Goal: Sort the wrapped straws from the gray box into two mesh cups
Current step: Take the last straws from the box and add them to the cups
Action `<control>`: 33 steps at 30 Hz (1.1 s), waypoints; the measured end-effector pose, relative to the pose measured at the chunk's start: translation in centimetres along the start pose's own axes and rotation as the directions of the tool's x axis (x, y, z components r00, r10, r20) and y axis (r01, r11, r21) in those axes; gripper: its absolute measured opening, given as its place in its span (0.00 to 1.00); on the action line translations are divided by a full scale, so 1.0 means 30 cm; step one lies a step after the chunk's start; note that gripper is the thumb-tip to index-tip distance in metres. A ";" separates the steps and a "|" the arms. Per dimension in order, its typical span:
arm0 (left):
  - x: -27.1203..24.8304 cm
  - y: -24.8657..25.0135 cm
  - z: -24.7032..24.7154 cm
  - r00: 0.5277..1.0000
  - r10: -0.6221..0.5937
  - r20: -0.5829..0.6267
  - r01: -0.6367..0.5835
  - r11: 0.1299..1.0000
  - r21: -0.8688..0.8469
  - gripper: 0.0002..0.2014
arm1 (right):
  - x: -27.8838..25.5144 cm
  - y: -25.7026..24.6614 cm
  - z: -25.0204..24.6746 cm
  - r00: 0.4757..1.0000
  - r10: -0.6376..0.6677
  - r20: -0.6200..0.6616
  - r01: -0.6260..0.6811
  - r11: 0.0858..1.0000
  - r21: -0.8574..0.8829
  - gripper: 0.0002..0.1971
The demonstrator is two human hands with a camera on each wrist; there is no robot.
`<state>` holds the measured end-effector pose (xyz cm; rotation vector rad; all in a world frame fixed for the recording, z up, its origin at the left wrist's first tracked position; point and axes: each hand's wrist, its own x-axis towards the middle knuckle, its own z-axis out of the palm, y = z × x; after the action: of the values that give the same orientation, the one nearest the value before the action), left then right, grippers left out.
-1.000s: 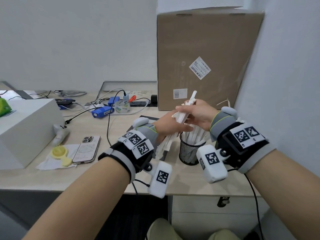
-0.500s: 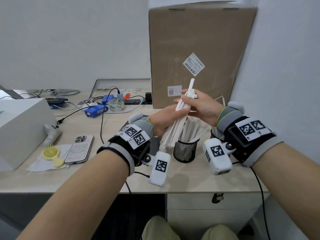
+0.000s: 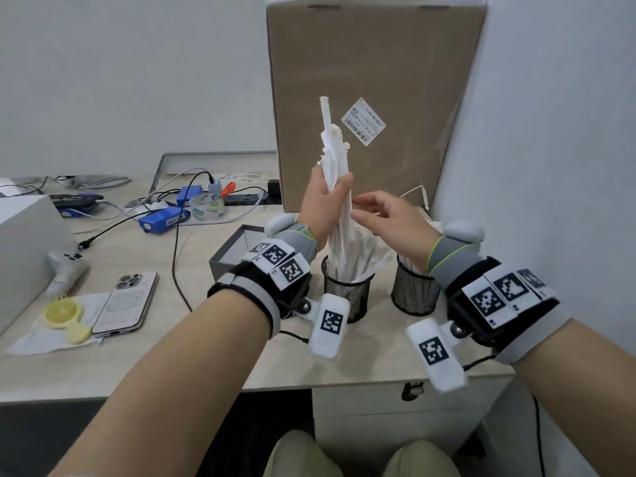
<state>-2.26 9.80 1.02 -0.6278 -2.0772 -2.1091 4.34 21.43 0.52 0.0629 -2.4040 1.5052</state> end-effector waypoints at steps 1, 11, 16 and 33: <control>0.000 -0.009 0.011 0.999 0.014 -0.036 -0.014 1.000 0.010 0.12 | -0.006 0.015 -0.001 1.000 -0.006 -0.005 0.005 0.998 -0.062 0.14; -0.045 -0.131 0.065 0.970 0.168 -0.177 -0.135 0.974 0.183 0.14 | -0.025 0.117 0.001 0.997 -0.034 0.063 0.065 0.791 -0.608 0.17; -0.096 -0.170 0.049 0.982 0.149 -0.116 -0.119 0.964 0.237 0.15 | -0.018 0.123 0.008 0.996 -0.072 0.055 0.090 0.792 -0.604 0.16; -0.168 -0.227 -0.001 0.987 0.010 0.159 -0.064 0.939 0.338 0.23 | 0.129 -0.113 0.055 0.971 -0.239 -0.014 0.230 0.948 -0.220 0.12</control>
<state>-0.16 9.12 -7.15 -0.7909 -2.4146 -1.6622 0.93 18.93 3.90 0.2585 -2.4137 1.1227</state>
